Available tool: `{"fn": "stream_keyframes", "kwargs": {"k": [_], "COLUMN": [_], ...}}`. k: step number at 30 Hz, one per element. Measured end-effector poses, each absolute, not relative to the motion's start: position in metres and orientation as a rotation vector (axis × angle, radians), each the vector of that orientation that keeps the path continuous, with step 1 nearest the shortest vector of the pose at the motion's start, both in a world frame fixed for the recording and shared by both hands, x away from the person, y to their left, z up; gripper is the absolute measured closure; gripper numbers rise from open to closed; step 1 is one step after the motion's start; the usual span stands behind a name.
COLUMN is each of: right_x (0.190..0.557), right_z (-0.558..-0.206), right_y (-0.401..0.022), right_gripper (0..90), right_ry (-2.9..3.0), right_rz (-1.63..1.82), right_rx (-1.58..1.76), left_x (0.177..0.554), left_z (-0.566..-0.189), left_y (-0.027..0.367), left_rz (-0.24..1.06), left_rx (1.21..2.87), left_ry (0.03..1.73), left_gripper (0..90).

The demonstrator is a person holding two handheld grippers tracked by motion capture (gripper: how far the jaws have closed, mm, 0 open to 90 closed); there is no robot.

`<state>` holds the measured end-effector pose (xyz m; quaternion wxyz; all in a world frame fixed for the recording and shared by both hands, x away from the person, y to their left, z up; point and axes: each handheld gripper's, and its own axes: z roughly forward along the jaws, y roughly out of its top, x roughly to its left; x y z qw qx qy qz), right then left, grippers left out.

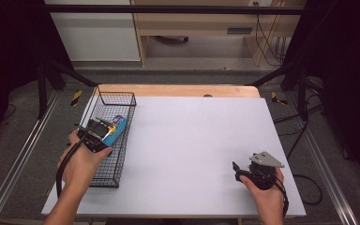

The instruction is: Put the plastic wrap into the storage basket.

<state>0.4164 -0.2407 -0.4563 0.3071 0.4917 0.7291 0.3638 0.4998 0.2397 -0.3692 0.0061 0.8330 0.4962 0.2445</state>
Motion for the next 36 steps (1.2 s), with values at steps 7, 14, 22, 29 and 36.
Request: {"fn": "stream_keyframes", "kwargs": {"k": [7,14,22,29,36], "right_x": [0.417,0.417,0.417,0.416,0.417], "right_z": [-0.457,-0.456,-0.455,-0.455,-0.455], "right_y": [-0.240,-0.240,-0.241,-0.241,-0.240], "right_gripper": [18.0,16.3,15.2,14.9,14.6], "right_ry": [1.928,1.925,1.919,1.919,1.920], "right_rz": [0.959,0.963,0.967,0.971,0.965], "right_rx": [1.301,1.302,1.297,1.302,1.301], "left_x": [0.485,0.479,0.474,0.468,0.464], "left_z": [-0.350,-0.339,-0.329,-0.323,-0.320], "left_y": [0.232,0.232,0.228,0.215,0.200], "left_rz": [0.818,0.795,0.754,0.768,0.724], "left_rx": [2.487,2.391,2.330,2.318,2.318], "left_ry": [1.468,1.445,1.399,1.314,1.234], "left_gripper": [19.8,11.1,8.8,7.6,6.9]}}
